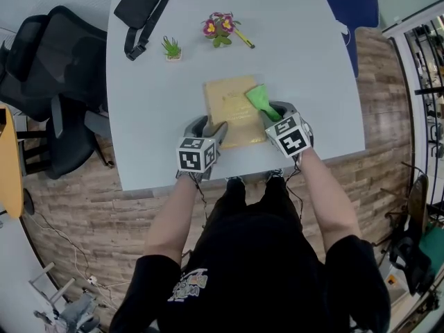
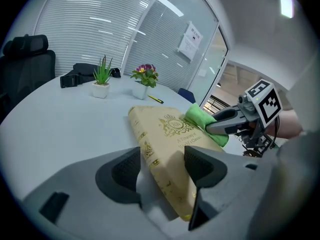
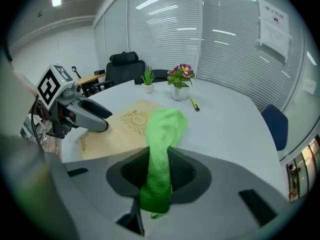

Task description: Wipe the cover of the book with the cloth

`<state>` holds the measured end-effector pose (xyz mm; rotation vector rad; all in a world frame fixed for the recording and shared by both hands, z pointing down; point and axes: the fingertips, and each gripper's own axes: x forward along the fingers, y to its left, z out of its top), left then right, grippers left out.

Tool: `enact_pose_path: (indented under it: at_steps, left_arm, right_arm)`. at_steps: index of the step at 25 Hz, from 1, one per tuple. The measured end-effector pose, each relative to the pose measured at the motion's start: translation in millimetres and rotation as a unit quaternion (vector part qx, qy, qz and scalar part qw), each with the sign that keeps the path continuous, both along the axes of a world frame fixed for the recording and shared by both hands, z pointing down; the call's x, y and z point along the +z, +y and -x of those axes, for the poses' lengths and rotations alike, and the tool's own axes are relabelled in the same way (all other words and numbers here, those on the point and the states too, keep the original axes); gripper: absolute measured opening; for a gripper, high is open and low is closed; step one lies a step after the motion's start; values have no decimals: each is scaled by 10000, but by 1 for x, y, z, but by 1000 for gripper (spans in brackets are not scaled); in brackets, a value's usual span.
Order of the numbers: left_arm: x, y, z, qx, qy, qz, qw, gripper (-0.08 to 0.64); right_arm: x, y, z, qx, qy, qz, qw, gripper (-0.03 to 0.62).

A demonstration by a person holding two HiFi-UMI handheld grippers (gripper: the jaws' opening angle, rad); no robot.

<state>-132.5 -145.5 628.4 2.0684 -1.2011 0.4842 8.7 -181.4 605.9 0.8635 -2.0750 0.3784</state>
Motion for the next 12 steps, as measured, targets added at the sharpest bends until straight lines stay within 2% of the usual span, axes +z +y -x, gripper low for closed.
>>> enact_pose_path:
  at_steps: [6, 12]
  left_arm:
    - [1, 0, 0, 33, 17, 17, 10000, 279]
    - [1, 0, 0, 40, 56, 41, 10000, 278]
  right_arm:
    - [-20, 7, 17, 154, -366, -133, 9991, 101]
    - [-28, 38, 62, -76, -891, 129, 9959, 101]
